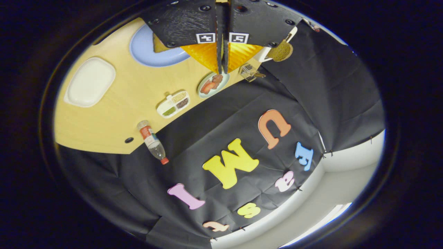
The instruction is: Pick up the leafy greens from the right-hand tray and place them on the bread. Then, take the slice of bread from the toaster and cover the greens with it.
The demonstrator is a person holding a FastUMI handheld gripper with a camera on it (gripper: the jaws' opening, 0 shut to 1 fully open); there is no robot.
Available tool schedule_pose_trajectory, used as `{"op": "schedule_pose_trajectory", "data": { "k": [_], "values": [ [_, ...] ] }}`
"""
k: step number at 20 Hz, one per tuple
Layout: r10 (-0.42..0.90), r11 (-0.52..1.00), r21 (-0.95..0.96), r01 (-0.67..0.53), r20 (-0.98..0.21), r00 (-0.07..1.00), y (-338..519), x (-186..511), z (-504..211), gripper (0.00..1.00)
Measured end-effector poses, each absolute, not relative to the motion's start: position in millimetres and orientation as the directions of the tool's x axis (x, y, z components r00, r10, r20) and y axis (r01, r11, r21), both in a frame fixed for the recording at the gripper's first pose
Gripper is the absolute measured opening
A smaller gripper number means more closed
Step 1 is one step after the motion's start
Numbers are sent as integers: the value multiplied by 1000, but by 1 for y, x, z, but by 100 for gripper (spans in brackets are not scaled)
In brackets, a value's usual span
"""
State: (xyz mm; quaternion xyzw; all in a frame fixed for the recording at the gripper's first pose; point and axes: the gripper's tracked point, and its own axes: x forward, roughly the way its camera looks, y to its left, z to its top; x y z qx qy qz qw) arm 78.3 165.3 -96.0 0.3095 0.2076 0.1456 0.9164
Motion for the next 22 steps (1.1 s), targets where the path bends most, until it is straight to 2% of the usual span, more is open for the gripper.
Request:
{"op": "schedule_pose_trajectory", "data": {
  "k": [3,8,18,20,22],
  "values": [
    [418,719,687,-103,-309,854,178,78,-120,0],
    [346,714,701,-2,-350,871,141,82,-152,0],
    [248,799,595,82,-451,858,87,68,-198,0],
    [235,833,550,64,-456,859,84,68,-199,2],
    [228,859,510,41,-452,862,79,66,-198,15]
  ]
}}
